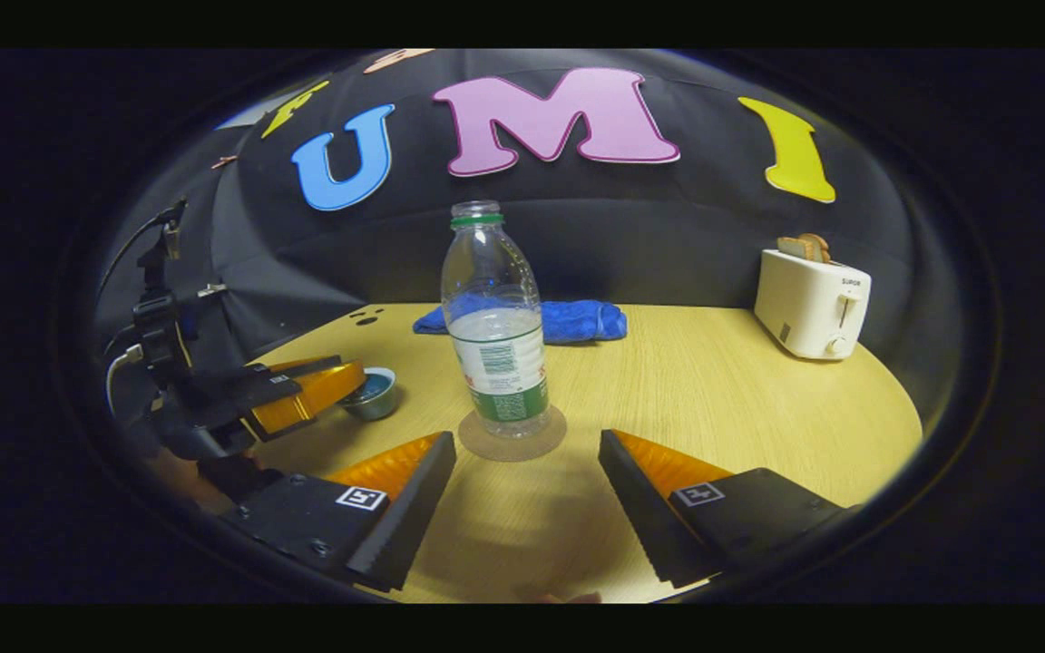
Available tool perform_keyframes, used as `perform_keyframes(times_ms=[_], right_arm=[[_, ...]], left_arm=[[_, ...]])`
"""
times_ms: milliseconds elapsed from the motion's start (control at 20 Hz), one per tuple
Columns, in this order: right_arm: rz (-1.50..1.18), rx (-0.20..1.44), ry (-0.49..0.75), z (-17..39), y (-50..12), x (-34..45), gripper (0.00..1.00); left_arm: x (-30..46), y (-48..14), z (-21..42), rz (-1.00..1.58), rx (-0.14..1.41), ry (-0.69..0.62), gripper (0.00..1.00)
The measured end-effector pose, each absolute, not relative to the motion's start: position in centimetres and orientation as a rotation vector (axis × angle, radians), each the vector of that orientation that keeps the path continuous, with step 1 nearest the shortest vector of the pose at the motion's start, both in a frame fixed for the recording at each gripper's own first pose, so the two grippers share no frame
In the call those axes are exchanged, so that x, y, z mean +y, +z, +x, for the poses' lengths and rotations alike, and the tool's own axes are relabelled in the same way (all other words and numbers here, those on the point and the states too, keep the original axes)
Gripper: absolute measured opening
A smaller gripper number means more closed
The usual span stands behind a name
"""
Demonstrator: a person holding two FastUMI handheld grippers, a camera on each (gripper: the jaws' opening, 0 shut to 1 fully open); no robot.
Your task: Open the teacup lid with one hand, grasp the water bottle and pour water into the teacup with the other hand; after pouring, place the water bottle on the coaster and then close the teacup lid.
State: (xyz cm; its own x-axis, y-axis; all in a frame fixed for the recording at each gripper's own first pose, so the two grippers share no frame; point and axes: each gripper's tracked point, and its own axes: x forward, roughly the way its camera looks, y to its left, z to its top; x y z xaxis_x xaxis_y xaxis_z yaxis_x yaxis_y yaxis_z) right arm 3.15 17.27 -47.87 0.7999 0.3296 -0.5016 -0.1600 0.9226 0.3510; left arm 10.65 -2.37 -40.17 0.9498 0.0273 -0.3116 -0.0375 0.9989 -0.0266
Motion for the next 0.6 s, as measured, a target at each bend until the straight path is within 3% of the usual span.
perform_keyframes(times_ms=[50,100,600], right_arm=[[0.301,0.584,0.262,3.1,-47.2,17.0,0.98],[0.305,0.57,0.252,3.0,-45.9,16.7,0.98],[0.219,0.36,0.201,4.0,-24.3,11.4,0.98]], left_arm=[[-2.2,-39.1,10.6,-0.026,0.292,0.035,0.43],[-2.0,-37.3,10.3,-0.007,0.27,0.038,0.53],[-1.1,-18.8,3.3,-0.057,0.323,0.016,0.54]])
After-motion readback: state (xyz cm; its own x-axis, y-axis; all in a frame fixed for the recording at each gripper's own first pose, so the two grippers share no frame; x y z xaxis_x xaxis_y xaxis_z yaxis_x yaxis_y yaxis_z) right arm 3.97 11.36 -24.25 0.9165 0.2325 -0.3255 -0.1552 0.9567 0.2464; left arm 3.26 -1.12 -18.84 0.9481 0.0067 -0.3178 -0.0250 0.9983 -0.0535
